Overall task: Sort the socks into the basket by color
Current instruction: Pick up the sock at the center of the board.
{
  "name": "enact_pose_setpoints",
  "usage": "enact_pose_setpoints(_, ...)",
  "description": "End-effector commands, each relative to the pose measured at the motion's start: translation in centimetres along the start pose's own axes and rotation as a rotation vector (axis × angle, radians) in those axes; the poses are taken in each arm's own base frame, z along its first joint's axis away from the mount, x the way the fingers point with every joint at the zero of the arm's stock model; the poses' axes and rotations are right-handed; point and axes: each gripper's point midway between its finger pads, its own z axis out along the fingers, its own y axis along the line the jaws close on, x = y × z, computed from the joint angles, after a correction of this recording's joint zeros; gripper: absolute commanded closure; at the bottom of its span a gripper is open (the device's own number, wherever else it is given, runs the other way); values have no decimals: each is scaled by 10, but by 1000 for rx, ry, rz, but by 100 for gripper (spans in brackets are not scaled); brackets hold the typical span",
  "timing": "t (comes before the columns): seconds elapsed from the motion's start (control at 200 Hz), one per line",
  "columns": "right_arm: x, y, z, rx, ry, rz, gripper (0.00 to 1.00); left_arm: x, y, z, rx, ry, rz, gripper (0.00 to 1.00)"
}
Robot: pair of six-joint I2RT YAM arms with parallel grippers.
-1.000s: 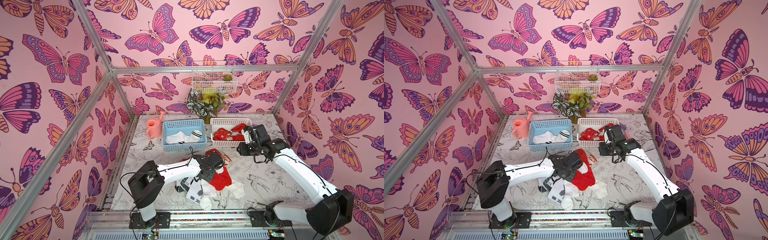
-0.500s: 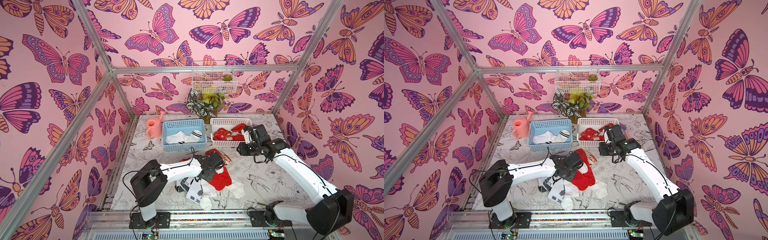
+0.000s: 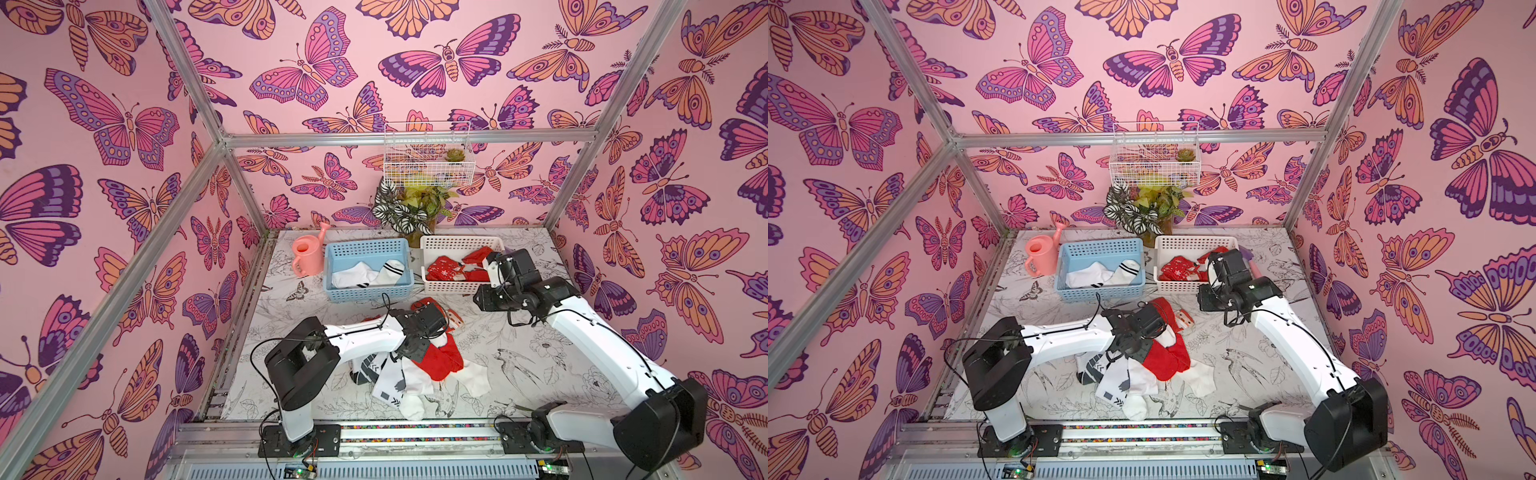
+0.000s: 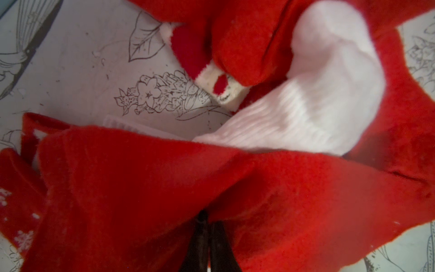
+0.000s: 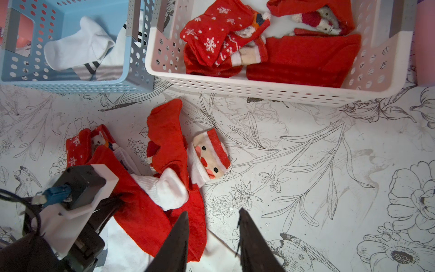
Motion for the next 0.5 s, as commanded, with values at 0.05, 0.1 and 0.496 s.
enact_pose_setpoints(0.05,-4,1,-5,-9,-20,11,63,-8,7,-11,-15,-43,-10,99)
enact_pose_setpoints(0.1,-4,1,-5,-10,-20,11,63,-11,7,-17,-10,-57,-13,100)
enact_pose_setpoints(0.496,-3,1,-5,-14,-20,11,63,-23,6,-52,45,-125,-34,100)
